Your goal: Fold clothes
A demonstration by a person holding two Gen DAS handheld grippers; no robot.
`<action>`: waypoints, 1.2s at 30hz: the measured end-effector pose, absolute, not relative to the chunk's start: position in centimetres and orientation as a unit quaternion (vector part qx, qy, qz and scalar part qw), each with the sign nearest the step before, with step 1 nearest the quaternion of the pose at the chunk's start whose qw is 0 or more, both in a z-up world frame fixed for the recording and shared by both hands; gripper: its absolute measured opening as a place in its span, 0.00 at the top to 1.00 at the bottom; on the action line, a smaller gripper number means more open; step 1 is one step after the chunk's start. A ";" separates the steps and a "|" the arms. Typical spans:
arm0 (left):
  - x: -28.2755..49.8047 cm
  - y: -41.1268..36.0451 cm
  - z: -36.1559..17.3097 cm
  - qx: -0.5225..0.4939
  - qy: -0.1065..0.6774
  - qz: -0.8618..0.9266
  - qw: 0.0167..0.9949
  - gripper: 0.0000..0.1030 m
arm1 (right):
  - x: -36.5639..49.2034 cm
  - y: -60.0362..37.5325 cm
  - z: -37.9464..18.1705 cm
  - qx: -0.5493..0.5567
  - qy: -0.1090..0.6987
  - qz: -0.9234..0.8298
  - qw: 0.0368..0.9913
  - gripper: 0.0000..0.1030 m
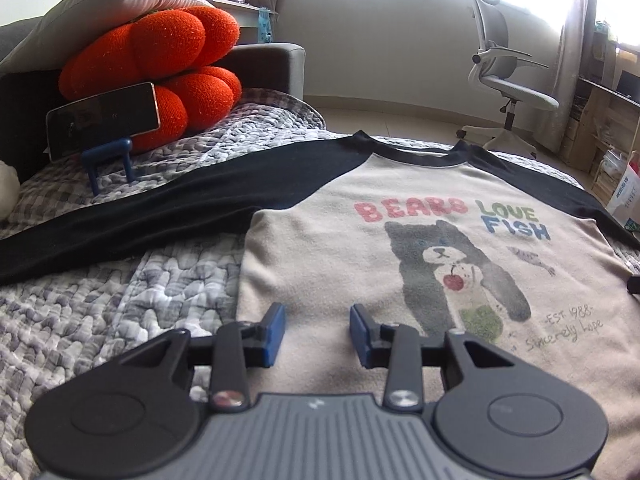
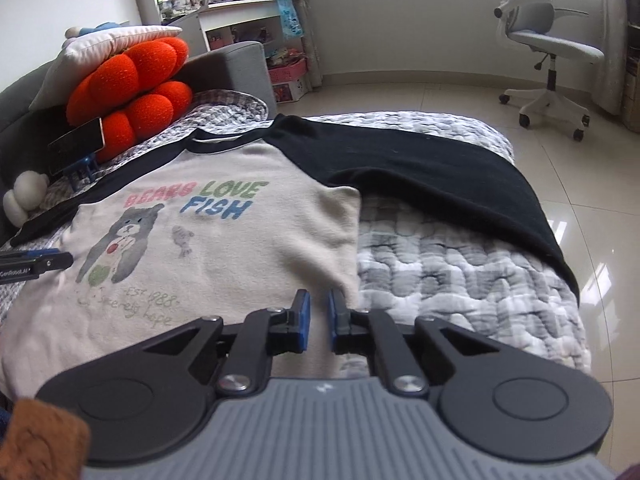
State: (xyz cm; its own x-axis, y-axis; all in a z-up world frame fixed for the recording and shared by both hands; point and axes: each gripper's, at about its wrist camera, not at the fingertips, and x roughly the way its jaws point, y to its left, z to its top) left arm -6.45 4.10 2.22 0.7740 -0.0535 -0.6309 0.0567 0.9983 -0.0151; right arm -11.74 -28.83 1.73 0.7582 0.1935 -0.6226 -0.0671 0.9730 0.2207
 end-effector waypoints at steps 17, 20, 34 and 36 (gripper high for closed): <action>-1.4 1.0 10.6 -0.051 0.326 -0.023 0.944 0.31 | -9.9 -35.3 2.0 0.267 0.322 -0.046 0.907 0.79; 0.5 -0.2 13.1 -0.080 0.332 -0.015 0.940 0.21 | -9.1 -36.1 2.2 0.302 0.323 -0.052 0.895 0.78; 4.4 -5.5 8.8 -0.046 0.364 0.032 0.930 0.15 | -9.0 -39.6 0.6 0.486 0.262 -0.093 0.829 0.57; 4.8 -4.9 8.3 -0.086 0.374 0.014 0.923 0.15 | -8.9 -40.1 0.0 0.515 0.241 -0.104 0.816 0.57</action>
State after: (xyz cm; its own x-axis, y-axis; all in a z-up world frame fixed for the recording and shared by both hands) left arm 4.80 -4.90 8.33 0.7198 -0.0387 -0.6931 -0.0894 0.9850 -0.1478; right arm -8.92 -40.14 0.04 0.8619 0.0787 -0.5009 0.4183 0.4481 0.7901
